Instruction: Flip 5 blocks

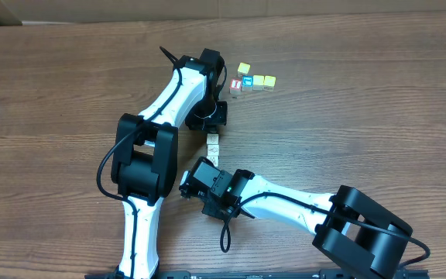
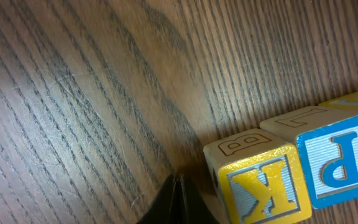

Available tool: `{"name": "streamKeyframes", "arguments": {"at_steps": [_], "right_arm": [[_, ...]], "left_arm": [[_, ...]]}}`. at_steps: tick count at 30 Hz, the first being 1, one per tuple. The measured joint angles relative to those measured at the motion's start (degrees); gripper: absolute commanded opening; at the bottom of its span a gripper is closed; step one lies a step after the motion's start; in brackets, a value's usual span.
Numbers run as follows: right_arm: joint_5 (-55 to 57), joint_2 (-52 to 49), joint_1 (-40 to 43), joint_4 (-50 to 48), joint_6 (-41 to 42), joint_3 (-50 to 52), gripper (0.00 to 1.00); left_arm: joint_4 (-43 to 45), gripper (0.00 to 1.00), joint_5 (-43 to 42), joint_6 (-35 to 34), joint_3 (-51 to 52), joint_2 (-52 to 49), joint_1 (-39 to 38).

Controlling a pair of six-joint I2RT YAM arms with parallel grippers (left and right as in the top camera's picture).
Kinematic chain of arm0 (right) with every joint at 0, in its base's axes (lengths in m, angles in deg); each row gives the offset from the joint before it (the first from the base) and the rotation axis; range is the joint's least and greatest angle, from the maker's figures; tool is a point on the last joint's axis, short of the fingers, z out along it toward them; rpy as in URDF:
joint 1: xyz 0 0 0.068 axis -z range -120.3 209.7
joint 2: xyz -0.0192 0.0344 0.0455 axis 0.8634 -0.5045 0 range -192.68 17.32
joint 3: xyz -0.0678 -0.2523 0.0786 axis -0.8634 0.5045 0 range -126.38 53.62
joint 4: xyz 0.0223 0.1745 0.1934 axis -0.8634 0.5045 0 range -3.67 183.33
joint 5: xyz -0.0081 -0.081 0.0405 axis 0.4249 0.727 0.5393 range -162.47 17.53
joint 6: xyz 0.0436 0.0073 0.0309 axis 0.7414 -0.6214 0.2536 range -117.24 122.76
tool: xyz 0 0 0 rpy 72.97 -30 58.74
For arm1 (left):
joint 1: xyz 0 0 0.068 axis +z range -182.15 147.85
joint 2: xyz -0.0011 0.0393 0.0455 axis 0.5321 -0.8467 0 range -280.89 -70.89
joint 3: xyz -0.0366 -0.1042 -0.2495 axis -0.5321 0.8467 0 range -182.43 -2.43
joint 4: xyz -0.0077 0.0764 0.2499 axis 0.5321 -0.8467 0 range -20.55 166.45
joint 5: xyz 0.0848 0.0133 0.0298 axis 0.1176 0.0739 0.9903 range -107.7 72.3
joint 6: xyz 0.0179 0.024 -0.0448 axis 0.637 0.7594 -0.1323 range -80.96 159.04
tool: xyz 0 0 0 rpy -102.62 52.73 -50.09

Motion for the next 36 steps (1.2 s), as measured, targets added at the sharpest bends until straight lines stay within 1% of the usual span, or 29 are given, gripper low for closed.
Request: {"name": "streamKeyframes", "arguments": {"at_steps": [36], "right_arm": [[3.2, -1.0, 0.0, -3.4, -0.2, 0.0, 0.04]], "left_arm": [[0.3, 0.04, 0.0, 0.0, 0.0, 0.0, 0.0]]}}
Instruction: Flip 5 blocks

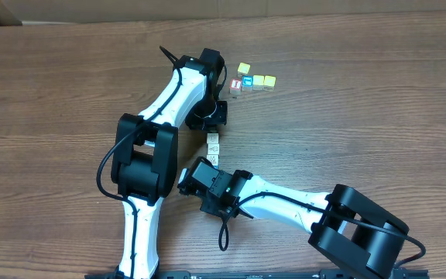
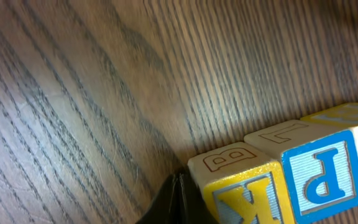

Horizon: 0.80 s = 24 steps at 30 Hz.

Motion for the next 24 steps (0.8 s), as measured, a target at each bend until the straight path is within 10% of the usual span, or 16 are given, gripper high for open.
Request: {"name": "streamKeyframes", "arguments": {"at_steps": [17, 24], "right_arm": [[0.0, 0.0, 0.0, 0.0, -1.3, 0.0, 0.06], [-0.2, 0.0, 0.0, 0.6, -1.4, 0.0, 0.18]], "left_arm": [[0.2, 0.05, 0.0, 0.0, 0.0, 0.0, 0.0], [0.8, 0.3, 0.0, 0.2, 0.0, 0.0, 0.0]]}}
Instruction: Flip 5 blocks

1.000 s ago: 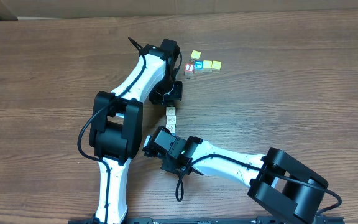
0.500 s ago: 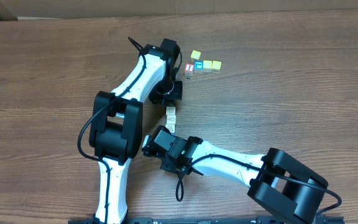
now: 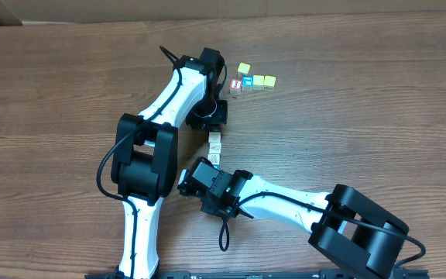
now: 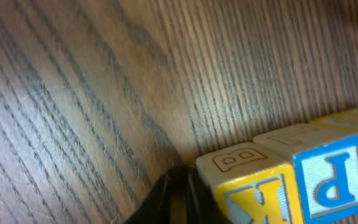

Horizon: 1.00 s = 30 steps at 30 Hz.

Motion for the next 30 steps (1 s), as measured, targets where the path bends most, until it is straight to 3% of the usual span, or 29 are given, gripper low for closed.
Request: {"name": "streamKeyframes", "arguments": {"at_steps": [3, 13, 23, 30], "right_arm": [[-0.1, 0.0, 0.0, 0.0, -0.1, 0.0, 0.22], [-0.1, 0.0, 0.0, -0.1, 0.0, 0.0, 0.29], [-0.1, 0.0, 0.1, 0.0, 0.0, 0.0, 0.3], [-1.0, 0.0, 0.1, 0.8, 0.0, -0.2, 0.29]], "left_arm": [[0.4, 0.38, 0.0, -0.1, 0.0, 0.0, 0.0], [1.6, 0.49, 0.2, 0.0, 0.0, 0.0, 0.0], [1.7, 0.75, 0.1, -0.1, 0.0, 0.0, 0.2], [1.7, 0.8, 0.1, -0.3, -0.1, 0.0, 1.5]]}}
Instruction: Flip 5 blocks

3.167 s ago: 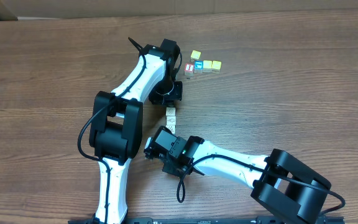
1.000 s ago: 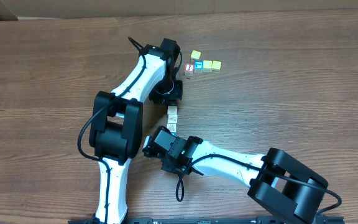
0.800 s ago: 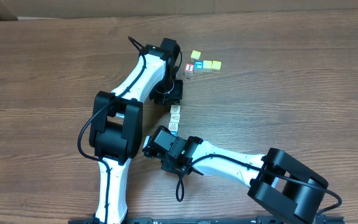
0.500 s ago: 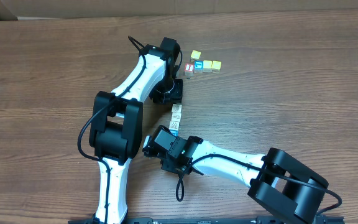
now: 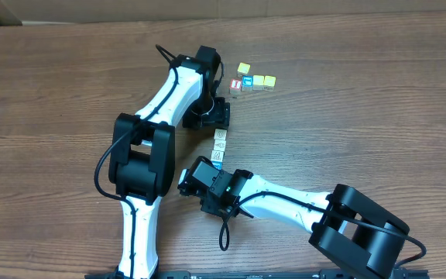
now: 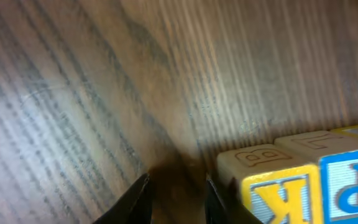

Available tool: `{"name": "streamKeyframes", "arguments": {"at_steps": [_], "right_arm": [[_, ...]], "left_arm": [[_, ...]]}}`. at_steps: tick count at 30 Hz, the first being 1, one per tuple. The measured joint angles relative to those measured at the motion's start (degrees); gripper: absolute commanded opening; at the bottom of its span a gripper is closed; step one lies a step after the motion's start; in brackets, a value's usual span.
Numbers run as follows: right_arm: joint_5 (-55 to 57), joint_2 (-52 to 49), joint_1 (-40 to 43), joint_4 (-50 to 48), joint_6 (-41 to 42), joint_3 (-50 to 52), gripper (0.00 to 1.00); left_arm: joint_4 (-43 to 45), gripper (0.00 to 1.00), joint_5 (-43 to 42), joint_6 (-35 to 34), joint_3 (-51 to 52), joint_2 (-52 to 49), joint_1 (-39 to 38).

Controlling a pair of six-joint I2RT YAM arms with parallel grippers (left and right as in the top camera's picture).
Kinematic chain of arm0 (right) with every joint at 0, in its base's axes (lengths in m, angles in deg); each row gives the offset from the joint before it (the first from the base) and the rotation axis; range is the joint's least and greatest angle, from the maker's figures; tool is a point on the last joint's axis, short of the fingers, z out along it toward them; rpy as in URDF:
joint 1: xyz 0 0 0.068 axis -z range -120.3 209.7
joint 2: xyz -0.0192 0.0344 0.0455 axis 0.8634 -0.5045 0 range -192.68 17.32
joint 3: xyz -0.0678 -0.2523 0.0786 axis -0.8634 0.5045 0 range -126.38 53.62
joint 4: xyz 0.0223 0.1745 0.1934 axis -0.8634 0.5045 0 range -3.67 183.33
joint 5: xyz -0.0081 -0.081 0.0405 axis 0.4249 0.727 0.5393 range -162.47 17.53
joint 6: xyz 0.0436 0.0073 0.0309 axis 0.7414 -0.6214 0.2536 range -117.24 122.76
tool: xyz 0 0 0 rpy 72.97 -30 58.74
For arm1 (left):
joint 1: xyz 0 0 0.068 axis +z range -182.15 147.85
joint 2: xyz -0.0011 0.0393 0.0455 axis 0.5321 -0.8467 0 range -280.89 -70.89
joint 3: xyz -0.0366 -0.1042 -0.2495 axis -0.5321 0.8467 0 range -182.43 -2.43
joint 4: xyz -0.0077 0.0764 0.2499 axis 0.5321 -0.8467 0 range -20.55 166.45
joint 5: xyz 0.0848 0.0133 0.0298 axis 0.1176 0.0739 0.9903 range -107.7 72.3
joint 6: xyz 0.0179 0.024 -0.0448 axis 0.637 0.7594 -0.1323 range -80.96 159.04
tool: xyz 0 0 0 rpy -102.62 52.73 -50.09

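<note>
A short row of wooden blocks [image 5: 218, 147] lies on the table between the two arms. In the right wrist view its near end shows a yellow K block [image 6: 284, 186] with a B on top and a blue P block [image 6: 353, 186] beside it. My right gripper [image 6: 176, 198] sits low on the table just left of the K block, open, nothing between its fingers. My left gripper [image 5: 210, 116] hangs at the far end of the row; its fingers are hidden. Several more blocks [image 5: 252, 80] lie in a cluster at the back.
The wooden table [image 5: 378, 132] stretches wide to the right and left of the arms. The left arm's links [image 5: 142, 155] stand left of the row, and the right arm [image 5: 285, 203] lies along the front.
My right gripper's fingers stand much wider apart than before. The row of blocks lies slightly further right and back in the overhead view. The left gripper has shifted a little.
My right gripper was shut, its tip on the table just left of the K block, at the two oldest moments. Then its fingers stood slightly parted. Now they are wide open beside the block, and the row has shifted a little.
</note>
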Motion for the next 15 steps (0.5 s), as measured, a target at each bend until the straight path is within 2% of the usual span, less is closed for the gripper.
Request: {"name": "streamKeyframes", "arguments": {"at_steps": [4, 9, 12, 13, 14, 15], "right_arm": [[-2.5, 0.1, 0.3, 4.2, 0.5, -1.3, 0.29], [-4.9, 2.8, 1.0, 10.9, 3.2, -6.2, 0.3], [-5.5, 6.5, 2.5, 12.9, 5.9, -9.7, 0.3], [-5.7, 7.9, 3.5, 13.3, 7.2, -10.9, 0.31], [-5.9, 9.2, 4.4, 13.6, 8.6, -11.8, 0.31], [-6.1, 10.5, 5.8, 13.8, 10.6, -12.7, 0.31]], "left_arm": [[-1.2, 0.83, -1.4, -0.4, -3.0, -0.2, 1.7], [-3.9, 0.86, -3.7, -1.8, -14.2, -0.3, 5.6], [-5.6, 0.83, -4.2, -2.3, -19.9, -0.3, 8.1], [-6.5, 0.79, -4.3, -2.4, -21.4, -0.3, 9.0], [-7.3, 0.68, -4.3, -2.6, -22.4, -0.3, 9.8], [-8.1, 0.42, -4.3, -3.1, -23.2, -0.3, 10.8]]}}
